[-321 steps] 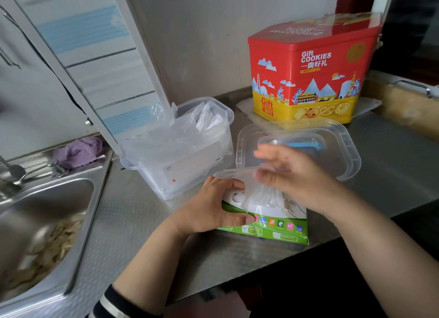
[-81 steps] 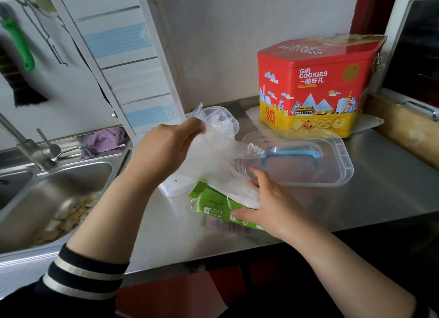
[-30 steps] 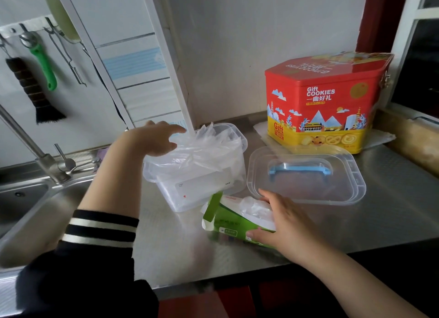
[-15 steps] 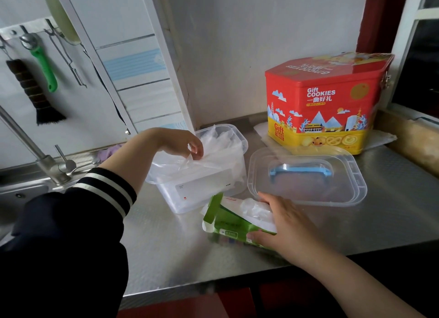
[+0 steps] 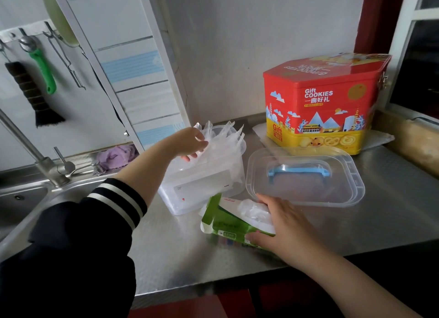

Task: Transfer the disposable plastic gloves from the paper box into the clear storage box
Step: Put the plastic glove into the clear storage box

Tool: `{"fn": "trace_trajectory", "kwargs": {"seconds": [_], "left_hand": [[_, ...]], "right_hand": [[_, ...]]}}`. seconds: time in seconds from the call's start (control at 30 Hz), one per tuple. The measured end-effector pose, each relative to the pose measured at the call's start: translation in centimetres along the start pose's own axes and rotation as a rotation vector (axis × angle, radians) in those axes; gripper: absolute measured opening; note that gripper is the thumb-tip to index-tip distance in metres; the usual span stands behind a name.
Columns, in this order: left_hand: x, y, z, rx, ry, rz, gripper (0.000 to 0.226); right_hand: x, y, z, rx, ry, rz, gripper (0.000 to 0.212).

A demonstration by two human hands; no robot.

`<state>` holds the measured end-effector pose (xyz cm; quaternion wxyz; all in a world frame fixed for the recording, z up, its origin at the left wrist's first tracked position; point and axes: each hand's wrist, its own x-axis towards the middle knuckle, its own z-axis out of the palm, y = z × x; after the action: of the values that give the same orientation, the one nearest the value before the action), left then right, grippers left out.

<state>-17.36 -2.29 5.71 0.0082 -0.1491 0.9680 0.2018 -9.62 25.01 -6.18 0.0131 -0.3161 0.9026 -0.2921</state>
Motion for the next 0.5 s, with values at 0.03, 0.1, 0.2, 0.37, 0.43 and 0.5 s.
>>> {"fn": "trace_trajectory", "kwargs": {"seconds": [0.03,0.1,0.2,0.37,0.43,0.5], "left_hand": [[-0.3,0.0,-0.9,-0.021,-0.017,0.001,0.027],[-0.9,0.0,-2.5,0.010,-0.102,0.012,0.037],[-1.6,0.8,-2.5,0.049,-0.344,-0.007,0.058],[0.8,1.3,2.3,0.199,-0.427,-0.147,0.068],[2.0,-0.3,3.5,0.104,-0.393,-0.332,0.073],[3.3,-2.0,4.1,0.076,-0.400,-0.396,0.080]], "right_hand": [[0.0,0.0,0.0,-0.004,0.000,-0.003,0.089],[0.0,0.1,0.0,-0.010,-0.001,-0.003,0.088],[0.0,0.2,0.0,-0.011,-0.007,0.006,0.088],[0.2,0.2,0.1,-0.013,-0.024,0.007,0.089],[0.3,0.2,0.1,-0.007,-0.025,0.003,0.088],[0.2,0.3,0.1,-0.008,-0.019,0.004,0.087]]}}
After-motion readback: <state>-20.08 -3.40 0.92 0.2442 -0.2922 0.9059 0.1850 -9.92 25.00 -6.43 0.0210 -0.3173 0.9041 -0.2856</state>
